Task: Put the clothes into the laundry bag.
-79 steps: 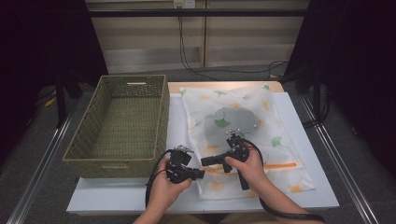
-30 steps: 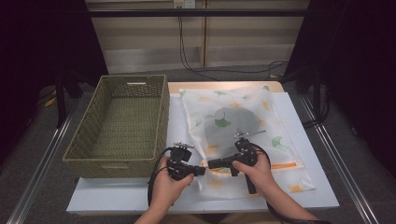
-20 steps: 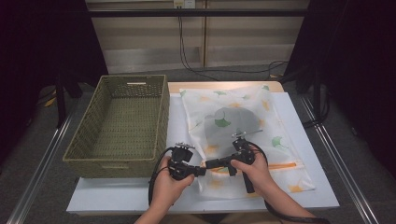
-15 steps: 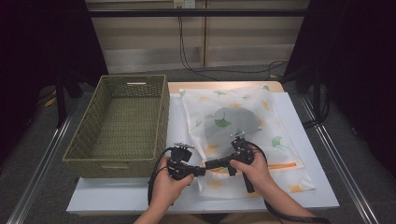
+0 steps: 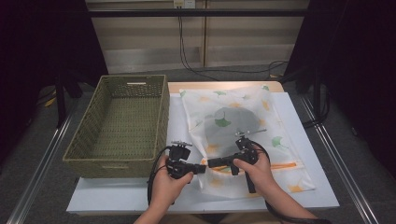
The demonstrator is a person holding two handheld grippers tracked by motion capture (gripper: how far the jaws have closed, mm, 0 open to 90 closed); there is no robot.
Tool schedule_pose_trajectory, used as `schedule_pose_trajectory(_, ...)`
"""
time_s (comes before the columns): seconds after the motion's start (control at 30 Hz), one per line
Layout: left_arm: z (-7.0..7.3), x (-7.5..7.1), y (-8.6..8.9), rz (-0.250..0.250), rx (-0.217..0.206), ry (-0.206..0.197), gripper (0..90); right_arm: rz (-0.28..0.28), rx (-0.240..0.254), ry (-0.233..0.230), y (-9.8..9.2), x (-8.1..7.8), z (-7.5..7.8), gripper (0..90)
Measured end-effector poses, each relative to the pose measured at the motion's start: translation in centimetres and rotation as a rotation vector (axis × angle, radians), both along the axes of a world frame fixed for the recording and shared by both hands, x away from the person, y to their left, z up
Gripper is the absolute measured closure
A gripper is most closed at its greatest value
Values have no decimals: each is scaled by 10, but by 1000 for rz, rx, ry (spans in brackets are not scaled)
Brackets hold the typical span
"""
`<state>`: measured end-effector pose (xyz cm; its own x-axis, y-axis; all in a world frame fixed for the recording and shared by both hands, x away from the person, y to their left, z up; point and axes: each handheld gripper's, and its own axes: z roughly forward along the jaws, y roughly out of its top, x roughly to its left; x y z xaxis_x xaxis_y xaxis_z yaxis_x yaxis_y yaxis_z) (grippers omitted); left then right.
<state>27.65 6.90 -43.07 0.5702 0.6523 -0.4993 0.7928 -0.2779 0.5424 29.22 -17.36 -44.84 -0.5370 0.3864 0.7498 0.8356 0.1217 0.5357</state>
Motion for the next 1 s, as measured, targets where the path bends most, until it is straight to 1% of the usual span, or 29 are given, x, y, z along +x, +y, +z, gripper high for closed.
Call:
schedule_pose_trajectory(0.03, 0, 0, 1, 1, 6, 6, 881, -1, -3, -7, -2, 0, -1, 900)
schedule_pose_trajectory(0.07, 0, -1, 1, 2, 10, -3, 882, -9, -9, -9, -3, -1, -1, 900)
schedule_pose_trajectory(0.1, 1, -1, 3, 15, 33, -9, 882, -9, -9, -7, -5, -1, -2, 900)
schedule_pose_trajectory(0.13, 1, 0, 6, 21, 26, -8, 882, -26, -53, -26, -8, -1, -3, 900)
schedule_pose_trajectory(0.17, 3, 1, 10, 36, 1, 5, 882, -46, -83, -31, -14, 1, -5, 900)
schedule_pose_trajectory(0.2, 4, 2, 14, 31, -19, 6, 882, -62, -54, 0, -22, 3, -8, 900)
schedule_pose_trajectory(0.23, 5, 2, 14, 22, -12, 14, 881, -74, -35, 24, -29, 3, -10, 900)
schedule_pose_trajectory(0.27, 5, 1, 13, 24, -22, 13, 881, -88, -40, 13, -35, 3, -11, 900)
schedule_pose_trajectory(0.3, 4, 1, 11, 12, -16, 17, 881, -102, -22, 14, -39, 3, -12, 900)
schedule_pose_trajectory(0.33, 2, 1, 8, 17, -20, 25, 881, -84, -4, 28, -38, 3, -12, 900)
schedule_pose_trajectory(0.37, 1, 1, 6, 6, -12, 20, 880, -85, -3, 12, -36, 1, -10, 900)
schedule_pose_trajectory(0.4, 0, 1, 4, -1, -6, 21, 880, -80, 8, 2, -33, 0, -7, 900)
schedule_pose_trajectory(0.43, 0, 1, 3, -4, -4, 25, 880, -60, 14, -10, -28, -1, -6, 900)
schedule_pose_trajectory(0.47, 0, 0, 3, -15, 4, 19, 880, -51, 5, -21, -24, -1, -5, 900)
schedule_pose_trajectory(0.5, 0, 0, 1, -9, -4, 23, 880, -40, 4, -25, -20, -1, -4, 890)
schedule_pose_trajectory(0.53, 0, 0, 2, -15, 1, 22, 880, -24, 14, -12, -16, -1, -4, 853)
schedule_pose_trajectory(0.6, 0, 0, 2, -18, 2, 21, 880, -24, 25, -18, -10, -1, -4, 798)
schedule_pose_trajectory(0.63, 0, 0, 2, -18, 3, 20, 880, -22, 17, -21, -8, 0, -4, 765)
schedule_pose_trajectory(0.67, 0, 1, 3, -25, 8, 20, 880, -28, 4, -23, -7, 0, -3, 753)
schedule_pose_trajectory(0.7, -1, 1, 3, -23, 2, 22, 881, -33, 2, -24, -6, 0, -3, 751)
schedule_pose_trajectory(0.77, -1, 1, 2, -22, 2, 19, 880, -32, 23, -3, -5, 3, -6, 705)
schedule_pose_trajectory(0.8, 0, 0, 2, -26, 1, 19, 880, -32, 23, -3, -5, 3, -6, 705)
schedule_pose_trajectory(0.83, 1, 0, 2, -34, -1, 18, 880, -37, 28, 12, -3, 6, -8, 701)
schedule_pose_trajectory(0.9, 1, 1, 2, -34, 0, 18, 880, -41, 36, 21, -1, 8, -10, 694)
schedule_pose_trajectory(0.97, 1, 1, 2, -35, 7, 18, 880, -35, 43, 36, 2, 10, -12, 696)
schedule_pose_trajectory(1.0, 0, 1, 2, -48, 15, 21, 880, -38, 45, 35, 4, 11, -12, 699)
